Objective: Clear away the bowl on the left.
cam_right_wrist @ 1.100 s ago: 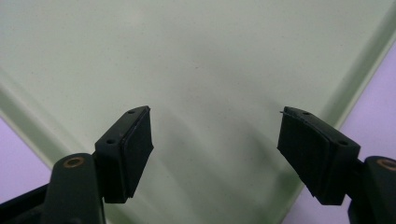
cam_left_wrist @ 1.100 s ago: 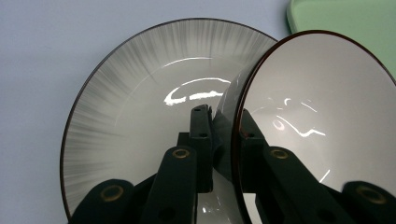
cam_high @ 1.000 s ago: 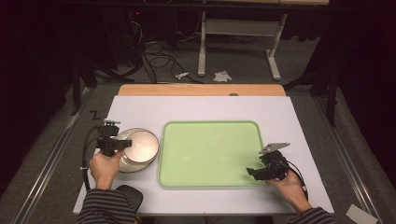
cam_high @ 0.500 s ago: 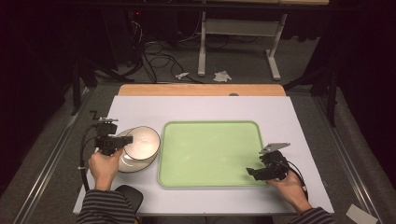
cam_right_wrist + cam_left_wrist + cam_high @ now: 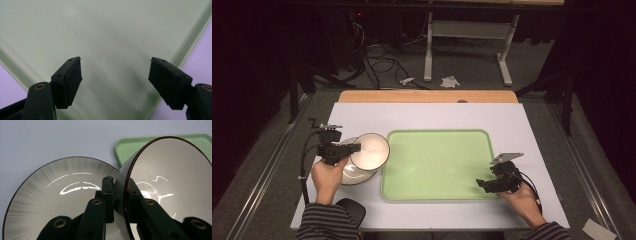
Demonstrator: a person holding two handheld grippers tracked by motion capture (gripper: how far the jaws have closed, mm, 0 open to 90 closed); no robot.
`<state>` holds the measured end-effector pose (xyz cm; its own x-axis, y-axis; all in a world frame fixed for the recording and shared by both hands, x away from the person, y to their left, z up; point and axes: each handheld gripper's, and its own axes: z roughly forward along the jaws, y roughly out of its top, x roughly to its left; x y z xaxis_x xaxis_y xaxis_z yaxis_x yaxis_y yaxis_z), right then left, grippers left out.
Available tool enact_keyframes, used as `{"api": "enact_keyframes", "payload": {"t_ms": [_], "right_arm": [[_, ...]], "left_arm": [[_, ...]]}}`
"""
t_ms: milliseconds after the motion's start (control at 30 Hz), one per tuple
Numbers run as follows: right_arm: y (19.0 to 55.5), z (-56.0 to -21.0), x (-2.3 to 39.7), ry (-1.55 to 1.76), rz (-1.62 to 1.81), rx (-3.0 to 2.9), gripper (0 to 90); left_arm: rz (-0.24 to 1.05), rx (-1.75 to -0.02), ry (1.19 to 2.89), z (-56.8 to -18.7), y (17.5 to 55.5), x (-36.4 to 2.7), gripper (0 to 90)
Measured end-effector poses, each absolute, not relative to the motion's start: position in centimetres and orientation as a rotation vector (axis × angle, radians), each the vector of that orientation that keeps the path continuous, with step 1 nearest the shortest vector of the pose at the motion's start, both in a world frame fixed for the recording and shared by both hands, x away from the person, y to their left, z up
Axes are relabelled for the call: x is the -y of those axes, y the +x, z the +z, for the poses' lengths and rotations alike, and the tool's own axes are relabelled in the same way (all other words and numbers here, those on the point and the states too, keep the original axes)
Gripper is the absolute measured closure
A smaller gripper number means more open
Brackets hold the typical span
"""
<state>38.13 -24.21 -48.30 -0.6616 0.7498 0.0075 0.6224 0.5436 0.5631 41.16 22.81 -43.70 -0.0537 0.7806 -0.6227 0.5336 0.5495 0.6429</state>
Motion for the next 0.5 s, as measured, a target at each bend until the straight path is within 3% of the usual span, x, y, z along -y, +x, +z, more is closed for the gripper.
{"api": "enact_keyframes", "payload": {"t_ms": [500], "right_arm": [[38.2,-48.3,24.2,1.159,0.789,-2.547,27.9]], "left_arm": [[0.224,-1.649,1.159,-42.7,41.4,-20.0,81.6]]}}
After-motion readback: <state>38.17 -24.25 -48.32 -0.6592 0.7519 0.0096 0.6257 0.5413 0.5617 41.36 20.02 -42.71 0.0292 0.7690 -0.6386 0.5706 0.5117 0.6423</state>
